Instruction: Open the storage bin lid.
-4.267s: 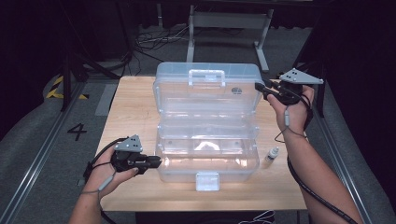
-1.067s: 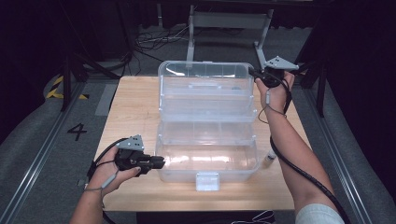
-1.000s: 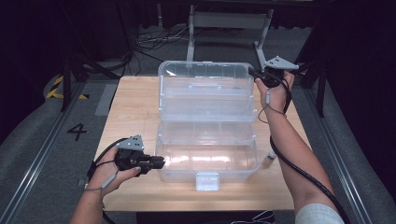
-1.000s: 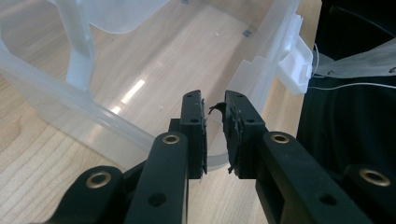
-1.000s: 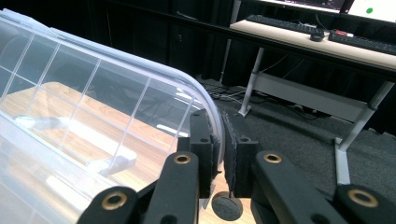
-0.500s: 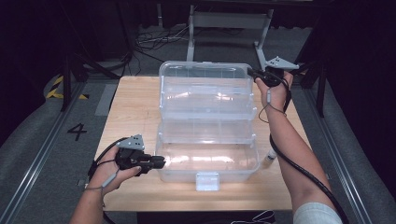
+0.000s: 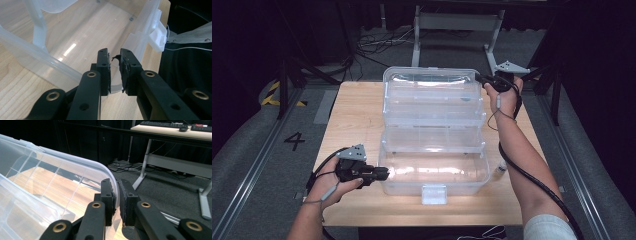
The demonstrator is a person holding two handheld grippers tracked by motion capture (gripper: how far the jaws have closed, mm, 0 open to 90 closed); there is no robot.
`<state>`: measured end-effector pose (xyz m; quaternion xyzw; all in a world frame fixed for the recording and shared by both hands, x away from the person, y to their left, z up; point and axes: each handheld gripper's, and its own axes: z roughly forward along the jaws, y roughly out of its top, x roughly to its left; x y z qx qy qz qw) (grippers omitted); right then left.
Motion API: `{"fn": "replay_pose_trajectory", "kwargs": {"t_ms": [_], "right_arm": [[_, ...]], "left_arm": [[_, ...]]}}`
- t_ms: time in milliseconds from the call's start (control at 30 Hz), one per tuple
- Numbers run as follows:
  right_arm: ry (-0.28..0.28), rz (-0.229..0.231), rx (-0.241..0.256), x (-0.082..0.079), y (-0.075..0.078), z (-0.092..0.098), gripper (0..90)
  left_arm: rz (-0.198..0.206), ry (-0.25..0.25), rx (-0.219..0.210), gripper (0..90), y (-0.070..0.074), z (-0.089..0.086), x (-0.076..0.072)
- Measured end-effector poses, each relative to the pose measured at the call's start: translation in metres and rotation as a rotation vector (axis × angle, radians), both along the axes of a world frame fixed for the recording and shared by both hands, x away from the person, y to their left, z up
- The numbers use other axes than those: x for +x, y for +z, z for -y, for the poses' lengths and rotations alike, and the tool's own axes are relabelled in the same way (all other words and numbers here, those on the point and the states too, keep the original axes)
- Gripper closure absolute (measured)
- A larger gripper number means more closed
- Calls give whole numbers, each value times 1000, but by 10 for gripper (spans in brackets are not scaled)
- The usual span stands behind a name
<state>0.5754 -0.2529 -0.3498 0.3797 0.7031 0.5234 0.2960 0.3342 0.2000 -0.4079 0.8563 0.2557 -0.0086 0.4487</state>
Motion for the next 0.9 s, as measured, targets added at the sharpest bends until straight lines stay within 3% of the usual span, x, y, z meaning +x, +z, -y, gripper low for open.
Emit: {"fn": "replay_pose_trajectory", "kwargs": {"t_ms": [900], "right_arm": [[11, -31, 80, 12, -18, 4, 829]], "left_arm": [[8, 7, -32, 791, -4, 0, 1]]}}
